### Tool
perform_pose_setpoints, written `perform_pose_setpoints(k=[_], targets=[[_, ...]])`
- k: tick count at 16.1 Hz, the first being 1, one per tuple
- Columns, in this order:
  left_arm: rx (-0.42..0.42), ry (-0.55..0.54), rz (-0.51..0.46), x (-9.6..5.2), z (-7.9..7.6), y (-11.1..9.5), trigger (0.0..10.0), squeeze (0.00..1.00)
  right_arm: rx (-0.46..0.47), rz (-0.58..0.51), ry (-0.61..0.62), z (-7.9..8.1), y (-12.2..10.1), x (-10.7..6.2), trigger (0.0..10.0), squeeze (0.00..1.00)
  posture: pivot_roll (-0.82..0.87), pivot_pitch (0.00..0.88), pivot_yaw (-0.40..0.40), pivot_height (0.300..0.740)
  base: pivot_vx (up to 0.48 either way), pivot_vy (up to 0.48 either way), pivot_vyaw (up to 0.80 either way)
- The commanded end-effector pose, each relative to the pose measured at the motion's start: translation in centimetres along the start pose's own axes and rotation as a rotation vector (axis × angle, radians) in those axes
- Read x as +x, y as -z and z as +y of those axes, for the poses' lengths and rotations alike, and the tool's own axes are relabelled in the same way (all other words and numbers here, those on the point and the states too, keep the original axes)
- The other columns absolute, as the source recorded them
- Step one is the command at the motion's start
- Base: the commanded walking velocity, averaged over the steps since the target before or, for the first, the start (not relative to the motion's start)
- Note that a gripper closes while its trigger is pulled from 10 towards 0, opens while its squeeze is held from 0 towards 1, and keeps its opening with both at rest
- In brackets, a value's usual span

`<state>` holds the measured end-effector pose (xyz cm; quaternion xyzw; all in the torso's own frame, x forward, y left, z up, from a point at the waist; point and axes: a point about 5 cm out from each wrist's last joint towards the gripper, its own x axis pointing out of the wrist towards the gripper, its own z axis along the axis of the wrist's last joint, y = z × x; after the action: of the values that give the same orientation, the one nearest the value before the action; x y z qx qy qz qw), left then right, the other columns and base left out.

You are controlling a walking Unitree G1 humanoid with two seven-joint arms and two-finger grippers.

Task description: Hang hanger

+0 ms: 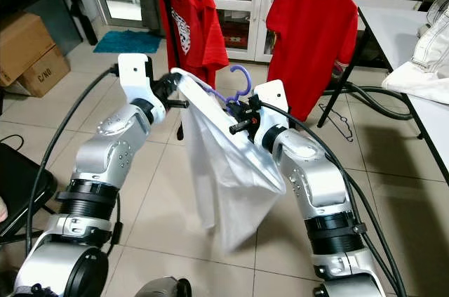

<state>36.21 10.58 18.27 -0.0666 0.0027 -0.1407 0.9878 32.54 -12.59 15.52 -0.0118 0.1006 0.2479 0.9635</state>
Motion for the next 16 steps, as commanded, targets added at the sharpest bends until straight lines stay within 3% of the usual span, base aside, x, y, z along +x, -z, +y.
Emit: perform_pose_setpoints(k=[1, 5, 7, 11, 14, 16], targets=[[0.084, -0.028, -0.105, -0.2, 0.3, -2.0, 0.0, 0.0, 0.0, 0.023, 0.07, -1.0, 0.1, -0.1, 10.0, 0.0, -0.03, 0.0, 0.072, 0.74, 0.0, 0.0, 0.0], [0.161, -0.042, -0.119, -0.5, 0.3, -1.9, 0.0, 0.0, 0.01, 0.004, 0.096, -1.3, -0.3, 0.0, 10.0, 0.0, -0.03, 0.0, 0.072, 0.74, 0.0, 0.0, 0.0], [0.193, -0.063, -0.115, -0.8, 0.4, -1.5, 0.0, 0.0, 0.045, -0.024, 0.173, -2.1, -0.7, 0.0, 10.0, 0.0, -0.03, 0.0, 0.07, 0.74, 0.0, 0.0, 0.0], [0.185, -0.042, -0.017, -1.2, -0.1, 0.8, 0.0, 0.0, 0.151, -0.194, 0.294, -3.9, -3.5, -0.6, 10.0, 0.0, -0.03, 0.0, 0.072, 0.74, 0.0, 0.0, 0.0], [0.187, 0.048, 0.053, -1.3, -1.5, 2.1, 0.0, 0.0, 0.214, -0.271, 0.266, -3.6, -4.8, -0.6, 10.0, 0.0, -0.04, 0.0, 0.074, 0.74, 0.0, 0.0, 0.0], [0.158, 0.029, 0.069, -1.1, -1.5, 2.4, 0.0, 0.0, 0.177, -0.266, 0.143, -1.8, -5.0, -0.3, 10.0, 0.0, -0.04, 0.0, 0.078, 0.74, 0.0, 0.0, 0.0]])
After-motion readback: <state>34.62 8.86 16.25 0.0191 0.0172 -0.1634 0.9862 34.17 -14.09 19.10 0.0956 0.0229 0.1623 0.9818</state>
